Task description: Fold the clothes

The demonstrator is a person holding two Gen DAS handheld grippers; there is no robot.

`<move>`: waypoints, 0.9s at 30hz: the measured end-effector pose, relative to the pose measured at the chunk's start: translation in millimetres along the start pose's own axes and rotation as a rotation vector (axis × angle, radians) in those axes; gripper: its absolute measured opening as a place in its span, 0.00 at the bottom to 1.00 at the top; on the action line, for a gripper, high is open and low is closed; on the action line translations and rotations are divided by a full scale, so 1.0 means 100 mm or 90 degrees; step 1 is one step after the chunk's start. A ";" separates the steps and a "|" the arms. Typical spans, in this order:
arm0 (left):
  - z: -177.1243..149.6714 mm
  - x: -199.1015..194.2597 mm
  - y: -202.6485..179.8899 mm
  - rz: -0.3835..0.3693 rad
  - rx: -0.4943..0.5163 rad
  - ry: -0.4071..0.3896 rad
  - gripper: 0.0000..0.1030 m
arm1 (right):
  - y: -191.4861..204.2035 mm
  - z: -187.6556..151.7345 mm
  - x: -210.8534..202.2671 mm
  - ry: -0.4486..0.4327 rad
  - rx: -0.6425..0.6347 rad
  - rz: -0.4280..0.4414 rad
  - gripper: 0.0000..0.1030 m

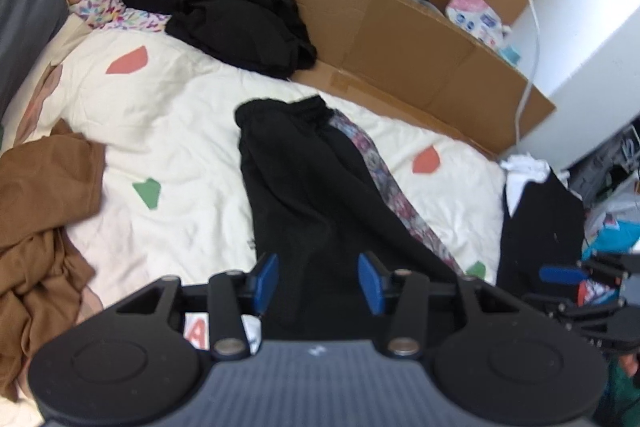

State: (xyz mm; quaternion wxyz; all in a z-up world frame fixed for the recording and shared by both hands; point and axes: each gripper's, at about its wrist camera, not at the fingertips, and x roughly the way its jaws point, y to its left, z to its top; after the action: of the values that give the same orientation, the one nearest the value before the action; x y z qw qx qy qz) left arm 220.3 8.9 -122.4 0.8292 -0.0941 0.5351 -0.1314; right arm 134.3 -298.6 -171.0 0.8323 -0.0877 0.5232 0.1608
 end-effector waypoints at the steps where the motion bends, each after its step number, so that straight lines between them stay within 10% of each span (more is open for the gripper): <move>1: 0.05 0.01 0.05 -0.001 -0.003 -0.004 0.47 | -0.02 0.00 0.04 -0.004 0.012 0.001 0.48; 27: 0.77 1.13 0.55 0.018 -0.044 -0.054 0.48 | -0.34 0.36 1.24 -0.105 0.101 0.119 0.47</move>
State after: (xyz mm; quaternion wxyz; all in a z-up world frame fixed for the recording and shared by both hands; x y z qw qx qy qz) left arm 341.7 26.7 -204.3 0.8492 -0.1208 0.5049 -0.0966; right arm 226.4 -297.1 -267.4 0.8582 0.0410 0.4700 0.2023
